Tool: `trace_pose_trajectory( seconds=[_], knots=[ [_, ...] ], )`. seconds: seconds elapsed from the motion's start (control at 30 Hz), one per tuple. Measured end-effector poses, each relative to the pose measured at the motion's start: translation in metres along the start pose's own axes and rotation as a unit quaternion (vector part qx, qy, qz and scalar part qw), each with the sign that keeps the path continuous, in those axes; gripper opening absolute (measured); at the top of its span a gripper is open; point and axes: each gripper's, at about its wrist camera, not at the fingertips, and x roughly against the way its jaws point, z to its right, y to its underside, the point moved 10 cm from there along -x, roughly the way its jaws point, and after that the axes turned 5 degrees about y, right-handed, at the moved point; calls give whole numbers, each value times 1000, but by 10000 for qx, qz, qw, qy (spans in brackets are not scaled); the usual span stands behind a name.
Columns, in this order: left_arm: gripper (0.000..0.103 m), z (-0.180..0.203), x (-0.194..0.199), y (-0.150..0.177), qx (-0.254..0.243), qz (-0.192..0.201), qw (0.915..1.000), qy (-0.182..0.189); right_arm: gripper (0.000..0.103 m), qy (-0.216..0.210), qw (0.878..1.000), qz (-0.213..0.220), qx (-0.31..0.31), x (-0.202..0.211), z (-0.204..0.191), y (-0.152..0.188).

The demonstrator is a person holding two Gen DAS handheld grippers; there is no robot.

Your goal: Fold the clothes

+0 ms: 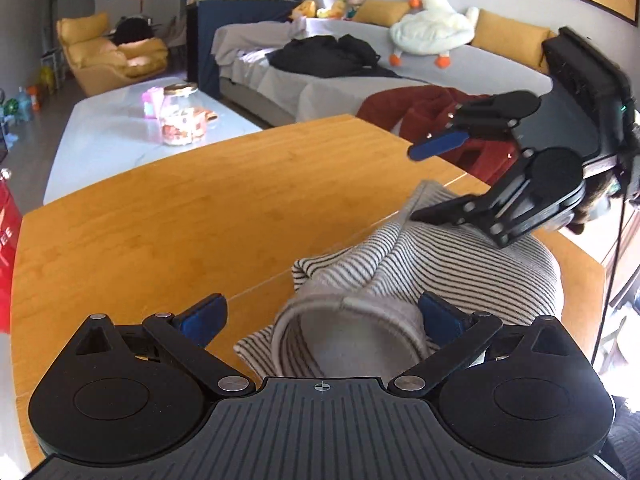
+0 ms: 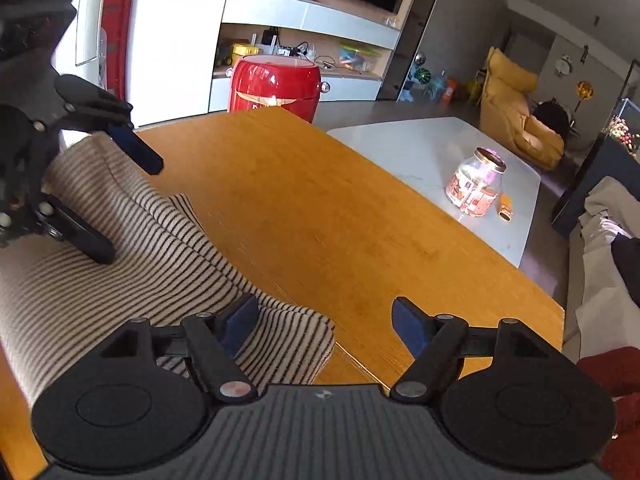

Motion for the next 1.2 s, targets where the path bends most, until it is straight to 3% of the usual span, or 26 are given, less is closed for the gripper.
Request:
trace_pose_trajectory(
  seconds=[0.07,0.27,0.43,0.47,0.57,0.7,0.83,0.9,0.93,1.03,1.2],
  knots=[
    [103,2,12,-8,-131,193,9997,-59,75,-108,9996,-65,-237,-9,3,-1],
    [103,4,-15,-10,-16,-21,9988,490,75,-65,9988,-131,-477,-12,4,0],
    [103,6,-36,-11,80,-200,9953,947,78,235,9973,-89,-685,25,8,-1],
    [103,6,-40,-11,99,-235,9943,1038,83,183,9961,-81,-859,39,9,3],
    [103,-1,-45,-7,415,-205,9921,1166,90,-130,9886,-143,-1493,73,7,20],
    [103,-12,-49,2,946,-148,9871,1284,91,-457,9691,-498,-2372,94,-7,56],
    [103,-14,-47,6,1181,-85,9853,1235,89,-830,9445,-828,-3069,91,-26,87],
    [103,-15,-45,8,1283,-56,9845,1192,73,-1190,9294,-917,-3372,83,-36,91],
    [103,-16,-44,9,1296,-49,9852,1122,71,-1344,9231,-922,-3482,78,-39,91],
    [103,-21,-35,13,1395,-10,9865,857,71,-1393,9233,-762,-3496,67,-34,81],
    [103,-26,-11,30,1698,64,9836,598,69,-965,9370,-449,-3327,38,-5,59]
  ],
)
